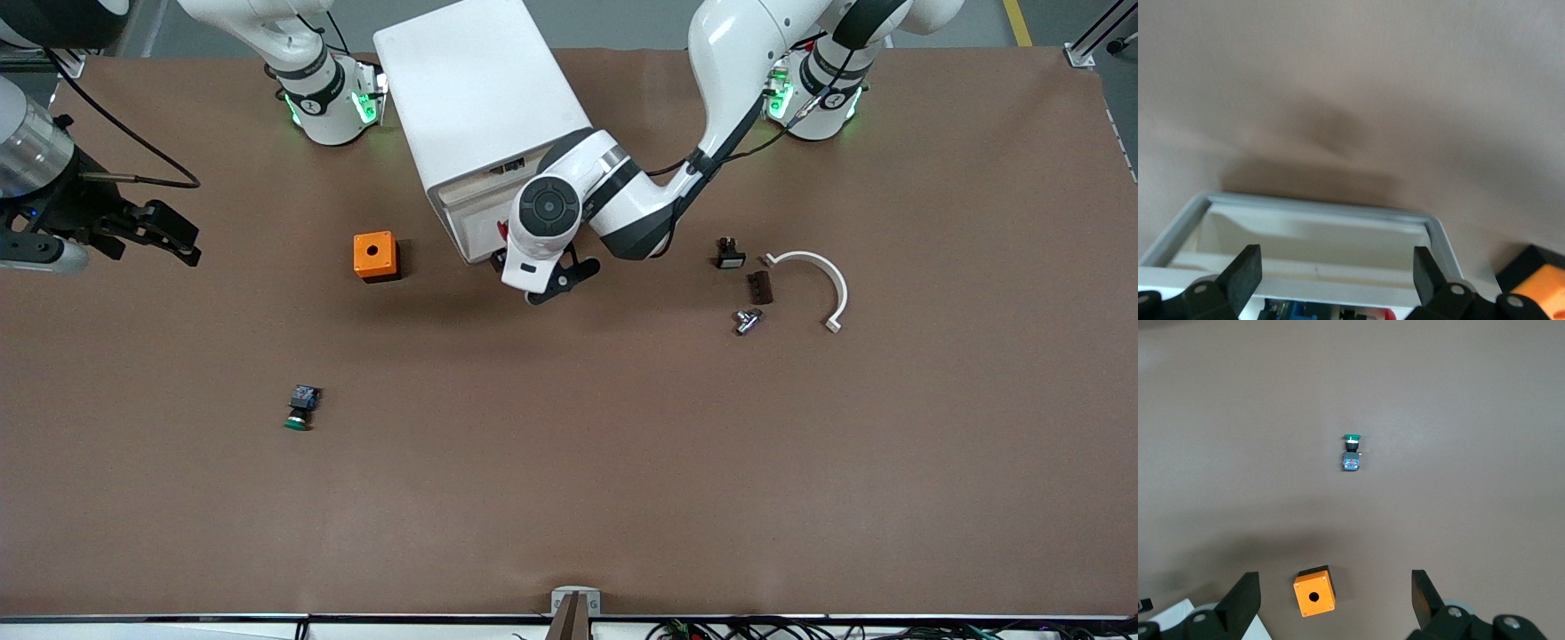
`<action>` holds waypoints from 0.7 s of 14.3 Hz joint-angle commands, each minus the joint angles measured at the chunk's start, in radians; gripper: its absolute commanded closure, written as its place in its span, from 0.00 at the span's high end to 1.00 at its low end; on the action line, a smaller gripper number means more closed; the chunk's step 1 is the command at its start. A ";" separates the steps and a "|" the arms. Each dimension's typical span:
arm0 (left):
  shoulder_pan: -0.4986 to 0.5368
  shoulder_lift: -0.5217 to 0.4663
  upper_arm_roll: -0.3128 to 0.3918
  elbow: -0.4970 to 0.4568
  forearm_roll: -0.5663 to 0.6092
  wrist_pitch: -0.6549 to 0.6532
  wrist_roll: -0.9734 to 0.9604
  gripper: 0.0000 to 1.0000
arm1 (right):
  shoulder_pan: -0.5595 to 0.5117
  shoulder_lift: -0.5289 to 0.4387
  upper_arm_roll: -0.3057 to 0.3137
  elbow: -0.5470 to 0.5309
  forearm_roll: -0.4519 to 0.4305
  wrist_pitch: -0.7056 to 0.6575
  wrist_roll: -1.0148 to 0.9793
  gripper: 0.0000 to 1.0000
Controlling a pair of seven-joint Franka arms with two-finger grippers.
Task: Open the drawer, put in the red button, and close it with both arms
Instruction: 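Push the drawer shut with the left gripper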
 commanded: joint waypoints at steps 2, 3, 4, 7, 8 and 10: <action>-0.008 -0.013 -0.009 -0.032 -0.109 0.000 -0.017 1.00 | -0.043 -0.014 0.016 -0.018 0.007 0.009 -0.027 1.00; -0.006 -0.013 -0.021 -0.037 -0.119 0.000 -0.017 1.00 | -0.057 -0.014 0.016 -0.018 0.007 0.010 -0.027 1.00; -0.006 -0.013 -0.027 -0.048 -0.123 0.000 -0.015 1.00 | -0.060 -0.014 0.016 -0.020 0.007 0.009 -0.027 1.00; -0.006 -0.013 -0.041 -0.066 -0.160 0.000 -0.011 1.00 | -0.062 -0.015 0.016 -0.020 0.007 0.001 -0.027 1.00; -0.006 -0.012 -0.047 -0.069 -0.169 0.000 -0.011 1.00 | -0.062 -0.015 0.016 -0.018 0.007 0.000 -0.027 1.00; -0.006 -0.012 -0.047 -0.080 -0.194 0.000 -0.011 1.00 | -0.062 -0.015 0.016 -0.018 0.007 0.000 -0.027 1.00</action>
